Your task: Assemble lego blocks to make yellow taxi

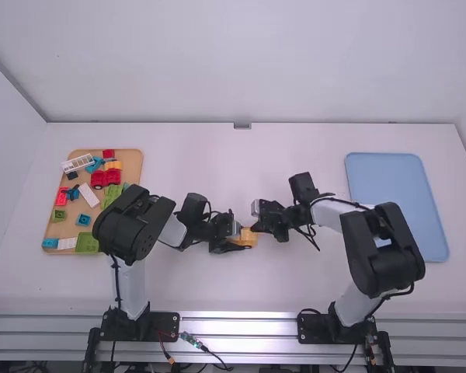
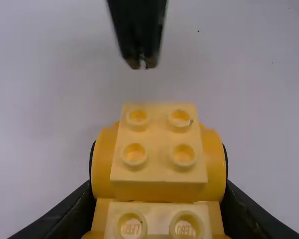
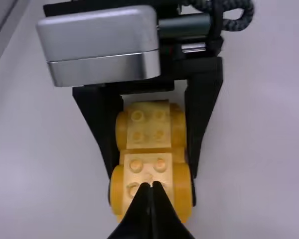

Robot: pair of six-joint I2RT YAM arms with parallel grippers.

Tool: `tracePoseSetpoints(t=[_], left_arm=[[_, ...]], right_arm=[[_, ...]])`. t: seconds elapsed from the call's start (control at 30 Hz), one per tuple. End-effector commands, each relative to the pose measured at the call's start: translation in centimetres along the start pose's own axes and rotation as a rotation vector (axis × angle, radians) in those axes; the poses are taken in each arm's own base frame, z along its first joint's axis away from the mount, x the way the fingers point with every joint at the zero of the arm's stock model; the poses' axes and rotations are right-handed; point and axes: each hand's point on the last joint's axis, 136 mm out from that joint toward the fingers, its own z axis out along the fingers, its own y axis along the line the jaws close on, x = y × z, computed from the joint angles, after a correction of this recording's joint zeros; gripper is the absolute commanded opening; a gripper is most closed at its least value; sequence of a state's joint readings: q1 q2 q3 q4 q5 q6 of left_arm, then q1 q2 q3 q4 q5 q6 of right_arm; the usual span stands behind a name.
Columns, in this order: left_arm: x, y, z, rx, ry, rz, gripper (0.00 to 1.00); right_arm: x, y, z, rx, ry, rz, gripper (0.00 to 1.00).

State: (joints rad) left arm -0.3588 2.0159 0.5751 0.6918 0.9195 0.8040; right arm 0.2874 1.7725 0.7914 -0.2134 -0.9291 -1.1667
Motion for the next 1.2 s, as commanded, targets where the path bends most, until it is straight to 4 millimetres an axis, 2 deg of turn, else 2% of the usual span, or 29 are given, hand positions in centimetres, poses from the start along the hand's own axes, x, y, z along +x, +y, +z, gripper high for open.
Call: tracePoseSetpoints(t=[0.0,0.13,0.3,0.5,0.8,1.17], left_arm=[[0.5,-0.1,0.0,0.005,0.004,-0.008,0.22],[0.4,-0.1,0.0,0.005,0.004,-0.006,0.22],[0.5,-0.1,0.0,0.004,0.004,-0.007,0.22],[0.5,-0.1,0.0,0.005,0.005,-0.007,0.22],[0.5,-0.1,0.0,0.005,0.004,-0.006,0.22],[0.5,-0.1,0.0,0.005,0.005,-0.008,0.22]], right_arm=[[0.1,0.8,0.4,-0.022,-0.036,-0.01,0.0],[0.4,1.6,0.8,-0.02,-0.063,-0.034,0.0],[0.6,1.2,0.8,0.005,-0.073,-0.026,0.0],[0.6,1.9,1.6,-0.004,-0.078,-0.048,0.0],[0.9,1.9,1.6,0.003,-0.066,-0.046,0.0],[2.0,1.6,3.1,-0.007,-0.052,0.002,0.0]])
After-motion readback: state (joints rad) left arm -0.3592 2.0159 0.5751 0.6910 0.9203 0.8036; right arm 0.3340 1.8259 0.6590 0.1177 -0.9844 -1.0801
